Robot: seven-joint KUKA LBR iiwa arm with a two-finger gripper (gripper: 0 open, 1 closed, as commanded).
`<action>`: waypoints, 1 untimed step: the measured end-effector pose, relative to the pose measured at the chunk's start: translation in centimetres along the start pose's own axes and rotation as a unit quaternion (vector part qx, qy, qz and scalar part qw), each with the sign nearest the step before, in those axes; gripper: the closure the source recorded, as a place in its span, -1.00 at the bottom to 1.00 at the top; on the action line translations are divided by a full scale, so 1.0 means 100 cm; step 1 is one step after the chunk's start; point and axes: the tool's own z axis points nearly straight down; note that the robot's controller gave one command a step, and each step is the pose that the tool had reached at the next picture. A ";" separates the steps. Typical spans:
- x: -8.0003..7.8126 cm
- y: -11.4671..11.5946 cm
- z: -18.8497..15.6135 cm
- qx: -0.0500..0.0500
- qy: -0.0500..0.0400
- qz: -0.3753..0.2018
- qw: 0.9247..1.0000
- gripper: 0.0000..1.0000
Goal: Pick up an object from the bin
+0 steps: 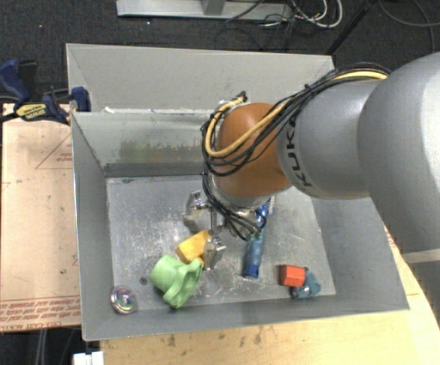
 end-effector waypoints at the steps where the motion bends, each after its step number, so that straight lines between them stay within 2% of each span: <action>1: 0.001 -0.001 0.003 0.000 -0.006 -0.051 0.999 -1.00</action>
Offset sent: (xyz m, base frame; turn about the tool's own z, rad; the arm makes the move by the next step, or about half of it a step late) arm -0.0058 -0.0033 -0.0102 -0.1075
